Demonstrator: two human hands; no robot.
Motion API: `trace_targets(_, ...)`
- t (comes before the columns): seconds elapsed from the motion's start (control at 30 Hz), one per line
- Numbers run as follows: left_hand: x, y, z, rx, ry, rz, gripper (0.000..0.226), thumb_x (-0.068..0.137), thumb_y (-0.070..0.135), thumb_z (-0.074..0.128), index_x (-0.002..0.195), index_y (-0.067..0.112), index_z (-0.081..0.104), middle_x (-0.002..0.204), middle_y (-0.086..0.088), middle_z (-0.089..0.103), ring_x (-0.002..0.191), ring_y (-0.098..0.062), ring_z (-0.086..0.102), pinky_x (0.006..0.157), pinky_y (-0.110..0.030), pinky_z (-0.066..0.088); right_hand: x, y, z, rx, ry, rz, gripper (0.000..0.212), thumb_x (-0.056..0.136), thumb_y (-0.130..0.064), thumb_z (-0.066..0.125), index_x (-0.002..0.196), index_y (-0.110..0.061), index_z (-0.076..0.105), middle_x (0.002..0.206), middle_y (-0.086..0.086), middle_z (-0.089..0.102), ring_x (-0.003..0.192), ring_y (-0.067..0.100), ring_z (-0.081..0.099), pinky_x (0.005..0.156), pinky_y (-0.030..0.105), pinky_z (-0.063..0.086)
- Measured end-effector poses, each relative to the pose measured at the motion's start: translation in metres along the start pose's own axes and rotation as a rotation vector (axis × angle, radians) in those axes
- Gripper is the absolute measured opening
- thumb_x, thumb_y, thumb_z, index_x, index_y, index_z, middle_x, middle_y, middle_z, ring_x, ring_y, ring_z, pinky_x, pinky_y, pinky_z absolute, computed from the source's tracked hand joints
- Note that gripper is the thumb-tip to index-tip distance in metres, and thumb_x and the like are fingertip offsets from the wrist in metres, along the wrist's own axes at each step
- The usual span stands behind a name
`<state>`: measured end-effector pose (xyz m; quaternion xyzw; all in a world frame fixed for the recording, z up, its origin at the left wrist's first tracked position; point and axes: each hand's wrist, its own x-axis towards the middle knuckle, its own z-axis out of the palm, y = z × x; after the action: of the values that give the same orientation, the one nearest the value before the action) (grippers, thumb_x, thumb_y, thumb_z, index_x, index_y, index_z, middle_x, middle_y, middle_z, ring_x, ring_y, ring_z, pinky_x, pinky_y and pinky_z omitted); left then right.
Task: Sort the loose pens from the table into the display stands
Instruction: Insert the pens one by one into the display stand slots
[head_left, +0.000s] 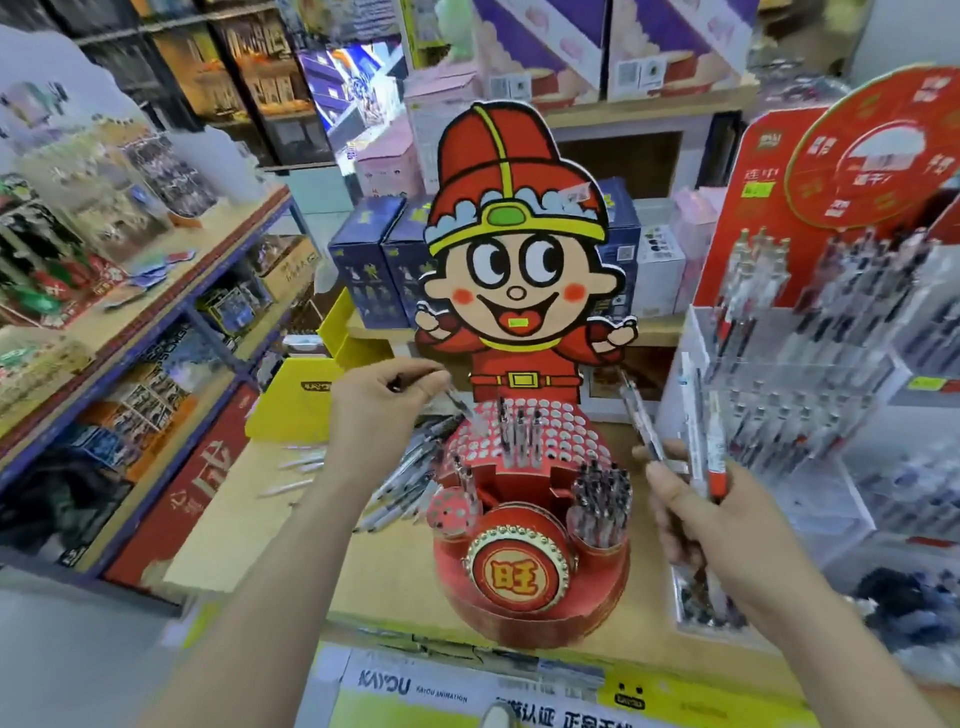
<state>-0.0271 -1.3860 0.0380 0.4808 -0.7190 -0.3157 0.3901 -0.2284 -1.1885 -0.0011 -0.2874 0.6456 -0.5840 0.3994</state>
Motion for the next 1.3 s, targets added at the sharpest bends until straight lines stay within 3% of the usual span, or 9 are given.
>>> trace_targets(0.23,0.042,-0.042,0.021,-0.047,-0.313,0.112,0.002,0.078,0.021,0.078,0.080,0.022,0.077,0.079,0.018,0.070,0.081,-0.003,0.066,0.082,-0.028,0.054,0.023,-0.004,0.057,0.073,0.198,0.037,0.017,0.092,-0.019,0.062,0.104,-0.008,0.067,0.053,-0.001,0.051,0.042,0.015,0.040,0.046,0.026,0.027)
trace_targets(0.43,0.063,-0.039,0.021,-0.003,-0.596,0.267,0.012,0.079,0.026,0.077,0.089,0.021,0.079,0.076,0.026,0.065,0.074,0.009,0.060,0.077,-0.019,0.052,0.020,-0.006,0.080,0.114,0.285,0.076,0.010,0.091,-0.017,0.061,0.097,-0.009,0.064,0.053,0.004,0.052,0.039,0.013,0.036,0.037,0.019,0.024)
trace_targets(0.5,0.067,-0.037,0.023,0.051,-0.683,0.311,0.013,0.082,0.026,0.074,0.093,0.021,0.078,0.080,0.022,0.066,0.077,0.010,0.059,0.078,-0.010,0.049,0.020,-0.007,0.083,0.099,0.295,0.074,0.012,0.091,-0.017,0.061,0.098,-0.007,0.064,0.055,0.004,0.052,0.039,0.013,0.037,0.036,0.018,0.025)
trace_targets(0.57,0.070,-0.036,0.026,0.074,-0.707,0.326,0.015,0.084,0.026,0.072,0.097,0.021,0.077,0.088,0.016,0.069,0.081,0.009,0.059,0.078,-0.004,0.045,0.020,-0.006,0.085,0.089,0.298,0.081,0.019,0.091,-0.017,0.061,0.104,-0.003,0.063,0.058,0.003,0.055,0.042,0.013,0.040,0.036,0.018,0.027)
trace_targets(0.67,0.075,-0.035,0.029,0.088,-0.719,0.346,0.018,0.087,0.028,0.068,0.102,0.021,0.076,0.099,0.012,0.071,0.094,0.001,0.060,0.087,-0.015,0.047,0.020,-0.007,0.086,0.104,0.293,0.091,0.026,0.089,-0.017,0.064,0.108,0.000,0.065,0.067,0.008,0.052,0.049,0.013,0.044,0.037,0.019,0.029)
trace_targets(0.77,0.078,-0.031,0.031,0.156,-0.769,0.397,0.019,0.090,0.027,0.065,0.106,0.024,0.074,0.108,0.010,0.071,0.103,-0.003,0.060,0.093,-0.020,0.046,0.021,-0.008,0.087,0.095,0.293,0.086,0.020,0.084,-0.019,0.067,0.100,-0.008,0.072,0.067,0.012,0.048,0.052,0.014,0.044,0.039,0.020,0.030)
trace_targets(0.97,0.085,-0.026,0.028,0.303,-0.858,0.584,0.017,0.090,0.031,0.064,0.103,0.024,0.073,0.096,0.010,0.073,0.094,-0.007,0.063,0.085,-0.032,0.052,0.023,-0.015,0.089,0.114,0.280,0.034,0.021,0.080,-0.018,0.068,0.099,-0.010,0.073,0.062,0.007,0.054,0.050,0.014,0.047,0.039,0.019,0.033)
trace_targets(1.07,0.087,-0.027,0.030,0.229,-0.860,0.491,0.021,0.085,0.039,0.068,0.098,0.023,0.074,0.091,0.010,0.072,0.087,-0.005,0.062,0.081,-0.033,0.053,0.026,-0.018,0.092,0.151,0.271,0.015,0.023,0.074,-0.025,0.068,0.094,-0.014,0.074,0.062,0.005,0.054,0.048,0.014,0.047,0.038,0.020,0.032)
trace_targets(1.3,0.093,-0.029,0.039,0.213,-0.977,0.485,0.021,0.089,0.024,0.067,0.109,0.024,0.072,0.103,0.011,0.072,0.099,-0.003,0.063,0.091,-0.032,0.052,0.036,-0.021,0.095,0.141,0.239,0.038,0.021,0.075,-0.028,0.069,0.090,-0.016,0.077,0.067,0.009,0.054,0.056,0.019,0.045,0.040,0.021,0.035)
